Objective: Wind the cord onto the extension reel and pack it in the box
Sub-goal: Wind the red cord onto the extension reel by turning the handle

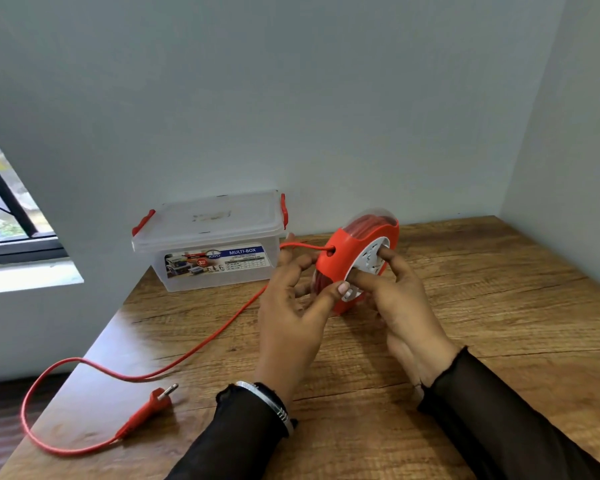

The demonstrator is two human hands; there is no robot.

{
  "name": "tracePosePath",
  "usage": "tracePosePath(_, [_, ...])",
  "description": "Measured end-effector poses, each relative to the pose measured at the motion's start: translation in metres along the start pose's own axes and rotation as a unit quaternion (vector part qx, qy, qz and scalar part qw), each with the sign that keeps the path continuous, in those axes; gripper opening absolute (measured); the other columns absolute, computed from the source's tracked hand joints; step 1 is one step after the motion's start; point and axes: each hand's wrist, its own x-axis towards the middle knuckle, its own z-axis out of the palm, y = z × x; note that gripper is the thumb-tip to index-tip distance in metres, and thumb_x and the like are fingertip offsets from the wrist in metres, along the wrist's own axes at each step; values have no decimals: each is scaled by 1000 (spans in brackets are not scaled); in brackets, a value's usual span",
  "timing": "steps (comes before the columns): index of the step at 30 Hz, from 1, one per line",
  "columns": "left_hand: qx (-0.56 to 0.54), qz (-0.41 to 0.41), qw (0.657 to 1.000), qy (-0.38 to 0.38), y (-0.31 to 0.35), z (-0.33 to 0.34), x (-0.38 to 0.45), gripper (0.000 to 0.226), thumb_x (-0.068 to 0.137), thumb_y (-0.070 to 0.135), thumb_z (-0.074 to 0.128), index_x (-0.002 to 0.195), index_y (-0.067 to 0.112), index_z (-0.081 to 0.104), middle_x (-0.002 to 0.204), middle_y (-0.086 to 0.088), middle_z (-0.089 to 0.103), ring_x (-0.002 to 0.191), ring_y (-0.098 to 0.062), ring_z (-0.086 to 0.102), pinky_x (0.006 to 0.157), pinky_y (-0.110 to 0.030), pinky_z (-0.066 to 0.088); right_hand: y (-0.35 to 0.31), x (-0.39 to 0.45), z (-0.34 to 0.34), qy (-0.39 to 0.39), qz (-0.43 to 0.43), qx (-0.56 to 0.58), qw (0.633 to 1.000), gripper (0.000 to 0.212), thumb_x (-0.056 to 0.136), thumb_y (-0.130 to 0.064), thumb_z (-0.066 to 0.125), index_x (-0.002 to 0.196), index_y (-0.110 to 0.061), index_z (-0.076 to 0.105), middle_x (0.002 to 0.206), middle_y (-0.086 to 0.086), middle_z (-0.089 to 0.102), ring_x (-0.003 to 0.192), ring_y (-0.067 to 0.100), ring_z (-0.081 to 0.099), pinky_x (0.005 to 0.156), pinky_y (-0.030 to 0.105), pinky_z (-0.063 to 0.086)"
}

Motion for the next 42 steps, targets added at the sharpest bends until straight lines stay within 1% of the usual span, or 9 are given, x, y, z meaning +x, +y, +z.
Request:
tracePosePath(3, [19,-42,998,-52,-2,-6,0,40,74,21,81,111,25,65,115,-12,69,99,-1,67,77,-10,50,-4,6,-8,-5,-33,-100,994,60,68,-8,79,122,-27,59,117,5,66,102,20,65,81,33,54])
tracePosePath(6, [176,-56,975,-120,-10,-14,4,55,73,35,79,124,27,60,131,8,61,119,-5,55,98,-26,47,-16,13,-26,15,-59,-199,978,65,68,-16,77,126,-36,56,114,-1,67,97,13,65,73,28,51])
tracePosePath(11, [314,-57,943,-90,-11,-24,5,15,75,40,73,79,29,64,89,11,66,88,-14,60,71,-28,42,-41,20,-58,65,-124,-523,841,64,66,-29,64,127,-46,52,130,7,57,117,32,51,94,43,45])
tracePosePath(13, [349,-53,933,-69,-15,-29,7,20,76,38,71,89,27,61,98,7,61,95,-16,57,76,-30,42,-47,19,-65,68,-100,-580,805,64,67,-27,60,128,-47,51,137,10,50,123,37,44,102,50,39])
tracePosePath(18, [505,-186,835,-113,-30,-47,13,66,84,44,57,140,16,36,149,-9,34,139,-33,30,112,-56,24,-56,22,-76,43,-41,-622,780,57,72,-31,58,125,-50,52,139,8,50,130,35,39,106,49,34])
tracePosePath(21, [535,-237,800,-132,-36,-57,15,52,91,41,50,134,11,43,140,-15,46,128,-39,42,109,-56,29,-55,23,-77,38,-27,-617,786,51,73,-33,58,120,-51,56,138,7,51,129,34,40,107,47,33])
tracePosePath(26, [518,-238,818,-77,-32,-63,19,24,86,9,51,102,17,67,109,-8,63,107,-31,57,106,-51,25,-52,26,-80,51,-11,-618,785,45,74,-34,58,117,-46,61,137,4,53,128,32,41,107,44,32])
tracePosePath(34, [598,-330,730,-28,-30,-95,24,28,85,9,48,111,12,59,122,-16,57,117,-37,51,104,-47,27,-47,30,-82,47,-3,-646,762,43,75,-35,57,117,-41,63,134,7,55,125,35,42,105,43,32])
tracePosePath(42, [557,-180,810,-20,-22,-63,21,51,79,7,54,129,18,48,131,-12,49,120,-38,45,101,-49,30,-40,22,-66,51,-40,-647,760,41,76,-42,62,117,-42,63,134,4,55,125,34,41,103,42,34])
